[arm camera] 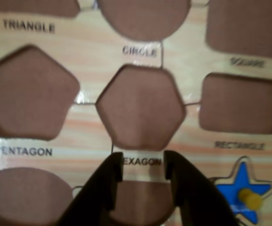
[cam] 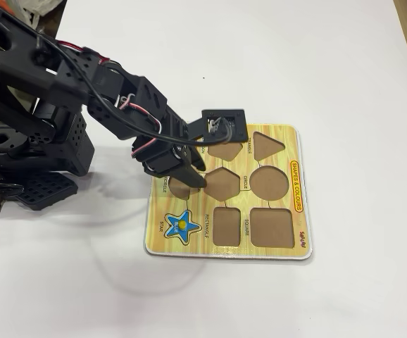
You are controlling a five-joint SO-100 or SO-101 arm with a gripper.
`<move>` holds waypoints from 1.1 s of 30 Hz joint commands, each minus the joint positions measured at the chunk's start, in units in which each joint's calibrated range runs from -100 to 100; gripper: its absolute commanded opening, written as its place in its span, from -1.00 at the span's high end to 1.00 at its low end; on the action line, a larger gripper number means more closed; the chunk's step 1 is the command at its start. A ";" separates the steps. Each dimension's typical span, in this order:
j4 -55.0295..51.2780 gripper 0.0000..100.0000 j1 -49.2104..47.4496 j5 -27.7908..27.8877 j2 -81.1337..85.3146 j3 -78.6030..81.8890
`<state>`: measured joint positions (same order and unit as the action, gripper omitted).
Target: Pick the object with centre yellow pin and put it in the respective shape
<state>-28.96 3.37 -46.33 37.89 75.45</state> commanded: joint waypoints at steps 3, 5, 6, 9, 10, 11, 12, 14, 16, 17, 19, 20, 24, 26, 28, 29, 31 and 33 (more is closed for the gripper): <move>0.10 0.79 0.25 -0.63 15.67 2.79; -0.16 0.79 0.34 -2.67 20.52 5.31; -0.16 0.80 0.34 -4.45 23.28 7.37; -0.16 0.80 -0.05 -9.00 31.65 13.22; -0.16 0.80 -0.24 -9.73 33.83 14.39; -0.16 0.80 -0.44 -10.20 35.92 15.38; -0.25 0.80 -0.54 -10.41 37.93 16.01; -0.25 0.80 -0.54 -10.41 41.19 16.28; -0.25 0.80 -0.34 -10.52 43.87 16.28; -0.25 0.80 -0.34 -11.09 44.96 16.28; -0.34 0.80 -0.54 -13.76 46.55 16.46; -0.34 0.80 -0.63 -14.75 47.22 17.00; -0.34 0.80 -0.83 -16.74 49.39 20.23; -0.34 0.80 -0.83 -16.74 50.31 21.76; -0.42 0.80 -0.83 -16.74 51.15 23.38; -1.63 0.80 -0.83 -16.74 50.90 23.47; -6.99 0.80 -0.83 -16.74 51.57 23.56; -12.09 0.80 -0.83 -16.74 51.57 23.56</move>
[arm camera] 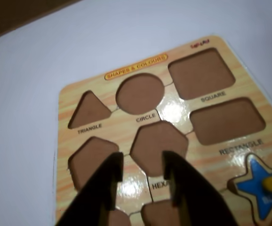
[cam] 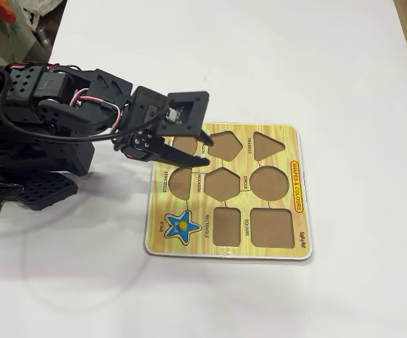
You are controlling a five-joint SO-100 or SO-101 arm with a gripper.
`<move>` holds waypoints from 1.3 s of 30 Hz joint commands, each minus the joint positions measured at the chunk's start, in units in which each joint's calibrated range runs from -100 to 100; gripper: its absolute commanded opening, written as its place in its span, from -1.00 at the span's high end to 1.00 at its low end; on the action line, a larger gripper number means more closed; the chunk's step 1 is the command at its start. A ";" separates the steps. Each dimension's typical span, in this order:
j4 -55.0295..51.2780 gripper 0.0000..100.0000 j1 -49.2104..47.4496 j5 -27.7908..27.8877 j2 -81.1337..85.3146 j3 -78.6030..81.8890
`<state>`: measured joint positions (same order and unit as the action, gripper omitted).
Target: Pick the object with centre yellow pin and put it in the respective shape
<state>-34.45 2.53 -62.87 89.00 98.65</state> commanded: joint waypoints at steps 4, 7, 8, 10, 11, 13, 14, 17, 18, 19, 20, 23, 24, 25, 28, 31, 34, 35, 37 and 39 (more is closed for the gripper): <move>-15.16 0.80 0.01 0.21 0.45 0.36; -20.70 0.80 0.21 0.21 0.45 0.36; -22.25 0.80 0.21 0.21 0.45 0.36; -25.19 0.80 0.21 0.21 0.45 0.36; -26.66 0.80 0.21 0.21 0.45 0.36; -30.98 0.80 0.21 0.21 0.45 0.36; -31.84 0.80 0.21 0.21 0.45 0.36; -34.26 0.80 0.21 0.27 0.45 0.36; -34.87 0.80 0.21 0.27 0.45 0.36; -35.04 0.80 0.21 0.32 0.45 0.36; -35.04 0.80 0.21 0.32 0.45 0.36; -35.13 0.80 0.21 0.32 0.45 0.36; -35.13 0.80 0.21 0.32 0.45 0.36; -35.13 0.80 0.21 0.32 0.45 0.36; -35.13 0.80 0.21 0.37 0.45 0.36; -35.13 0.79 0.40 0.37 0.45 0.36; -35.13 0.79 0.40 0.37 0.45 0.36; -35.13 0.79 0.40 0.37 0.45 0.36; -35.13 0.79 0.40 0.37 0.45 0.36; -35.13 0.79 0.31 0.37 0.45 0.36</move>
